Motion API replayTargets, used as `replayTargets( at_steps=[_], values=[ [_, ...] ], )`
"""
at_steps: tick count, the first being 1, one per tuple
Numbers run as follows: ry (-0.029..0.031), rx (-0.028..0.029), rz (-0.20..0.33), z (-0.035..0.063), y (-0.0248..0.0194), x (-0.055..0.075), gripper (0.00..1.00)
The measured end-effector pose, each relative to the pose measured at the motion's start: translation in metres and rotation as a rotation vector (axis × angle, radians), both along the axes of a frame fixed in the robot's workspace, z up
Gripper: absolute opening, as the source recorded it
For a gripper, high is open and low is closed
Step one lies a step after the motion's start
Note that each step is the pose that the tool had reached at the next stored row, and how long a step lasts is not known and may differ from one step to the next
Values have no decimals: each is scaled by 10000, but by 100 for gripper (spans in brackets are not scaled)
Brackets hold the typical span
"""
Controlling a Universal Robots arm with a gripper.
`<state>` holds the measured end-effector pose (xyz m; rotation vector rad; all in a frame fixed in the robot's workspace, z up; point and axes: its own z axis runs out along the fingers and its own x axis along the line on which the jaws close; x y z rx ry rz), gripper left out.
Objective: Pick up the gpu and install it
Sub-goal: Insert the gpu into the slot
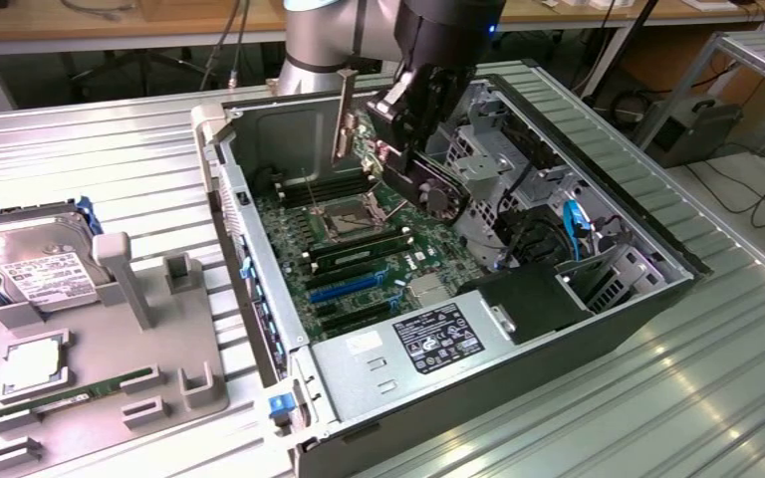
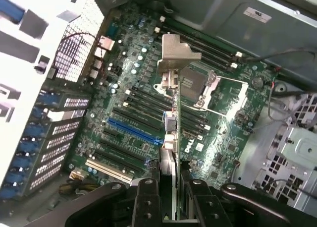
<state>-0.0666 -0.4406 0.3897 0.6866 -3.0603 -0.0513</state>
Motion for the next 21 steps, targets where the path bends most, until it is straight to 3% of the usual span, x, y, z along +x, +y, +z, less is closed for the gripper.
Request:
replayTargets(
  at_steps=[21],
  values=[
    [0, 0, 4061, -39, 0, 0, 26]
  ],
)
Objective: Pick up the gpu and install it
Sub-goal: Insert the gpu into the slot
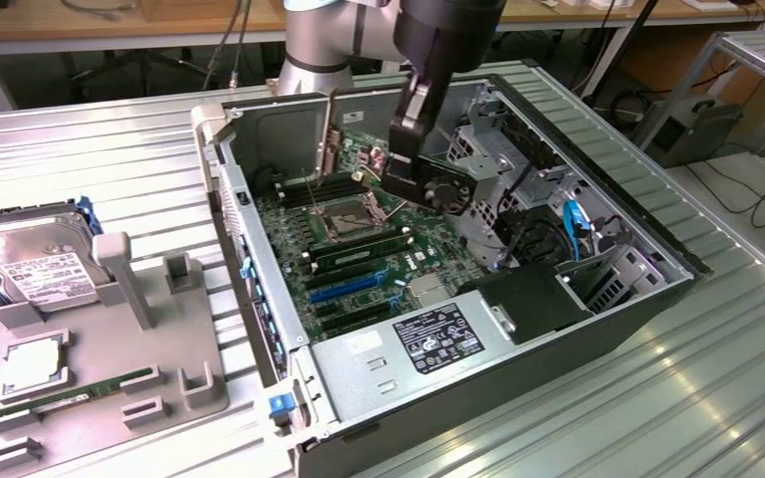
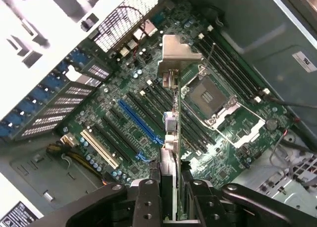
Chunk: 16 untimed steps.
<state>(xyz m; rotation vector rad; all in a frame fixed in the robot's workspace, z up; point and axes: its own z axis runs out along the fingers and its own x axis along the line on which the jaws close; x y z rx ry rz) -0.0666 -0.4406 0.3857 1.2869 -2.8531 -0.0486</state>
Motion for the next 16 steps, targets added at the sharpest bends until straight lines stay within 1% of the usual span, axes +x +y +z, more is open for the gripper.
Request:
replayTargets(
  at_steps=[6, 7, 8, 9, 11, 12, 16],
  values=[
    [0, 0, 1237, -12, 0, 0, 26],
    [0, 0, 1537, -15, 0, 0, 26],
    [0, 0, 1711, -17, 0, 0, 26],
    [0, 0, 2083, -20, 0, 0, 26],
    [0, 0, 2550, -25, 0, 0, 26],
    [0, 0, 2894, -28, 0, 0, 26],
    [0, 0, 3782, -36, 0, 0, 26]
  ],
)
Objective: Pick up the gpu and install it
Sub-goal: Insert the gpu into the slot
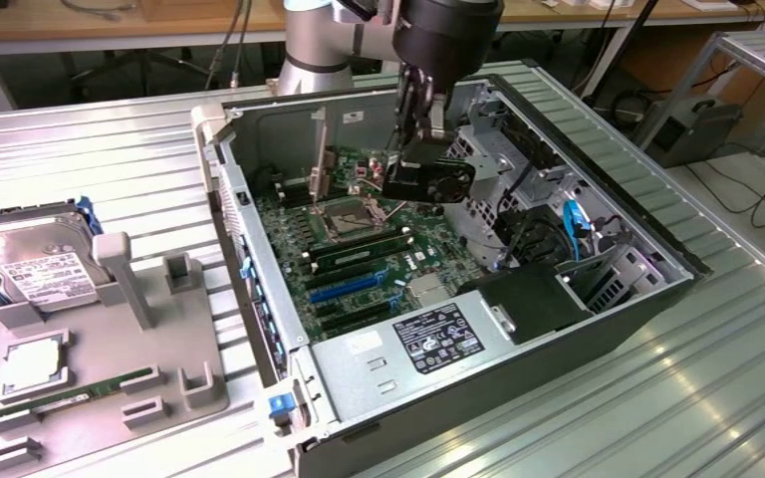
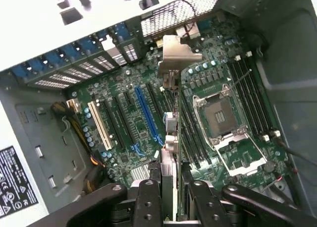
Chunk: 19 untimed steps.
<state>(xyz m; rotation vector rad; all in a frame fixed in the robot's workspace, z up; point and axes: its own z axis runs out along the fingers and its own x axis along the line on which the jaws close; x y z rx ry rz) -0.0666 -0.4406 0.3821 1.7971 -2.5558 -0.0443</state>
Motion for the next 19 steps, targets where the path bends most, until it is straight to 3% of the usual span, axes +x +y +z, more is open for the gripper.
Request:
replayTargets(
  at_steps=[14, 16, 19],
  values=[
    [-11, 0, 2722, -35, -2, 0, 26],
    [-25, -5, 2919, -51, -25, 0, 26],
    [-46, 6, 2974, -84, -136, -3, 26]
  ],
)
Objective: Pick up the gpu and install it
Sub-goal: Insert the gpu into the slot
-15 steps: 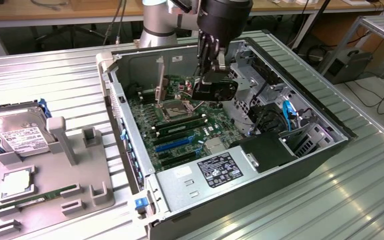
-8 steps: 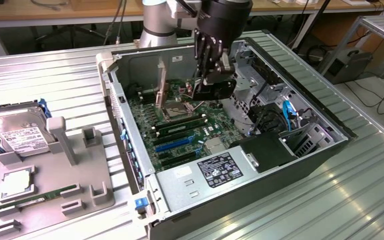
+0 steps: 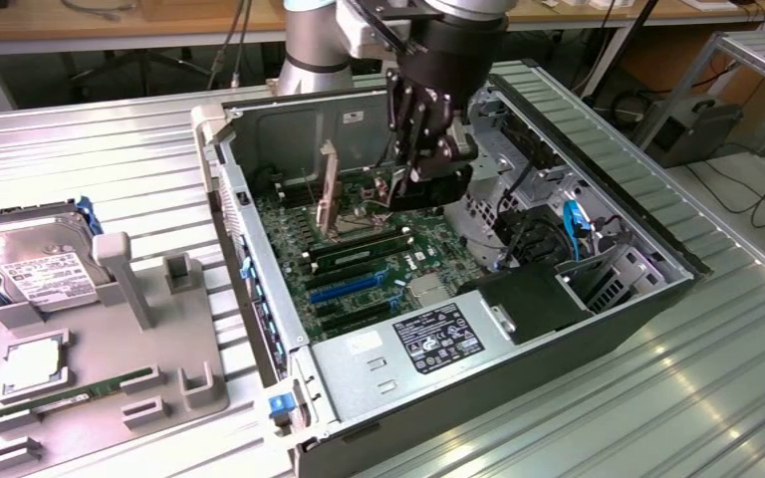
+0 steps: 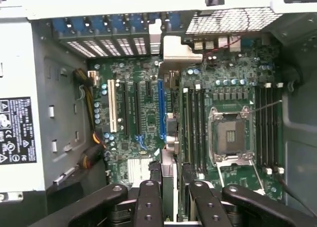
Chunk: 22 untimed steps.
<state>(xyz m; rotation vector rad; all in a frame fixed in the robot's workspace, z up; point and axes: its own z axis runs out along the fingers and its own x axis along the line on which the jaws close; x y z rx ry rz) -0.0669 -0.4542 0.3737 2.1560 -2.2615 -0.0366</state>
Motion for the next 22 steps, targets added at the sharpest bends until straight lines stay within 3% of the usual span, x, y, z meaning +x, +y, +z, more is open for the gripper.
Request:
replayTargets(
  at_steps=[2, 9, 10, 13, 15, 16, 18, 22],
  values=[
    [-17, 0, 5, -27, -58, -28, 26],
    [-55, -1, 15, -105, -70, -186, 26],
    [-73, 0, 56, -182, -70, -291, 26],
    [-84, -1, 172, -348, -71, -321, 26],
    [-84, 0, 308, -573, -71, -385, 26],
    [-109, 0, 311, -754, -68, -458, 26],
    [-112, 3, 320, -772, -67, -472, 26],
    [-146, 1, 444, -939, -36, -536, 26]
  ],
)
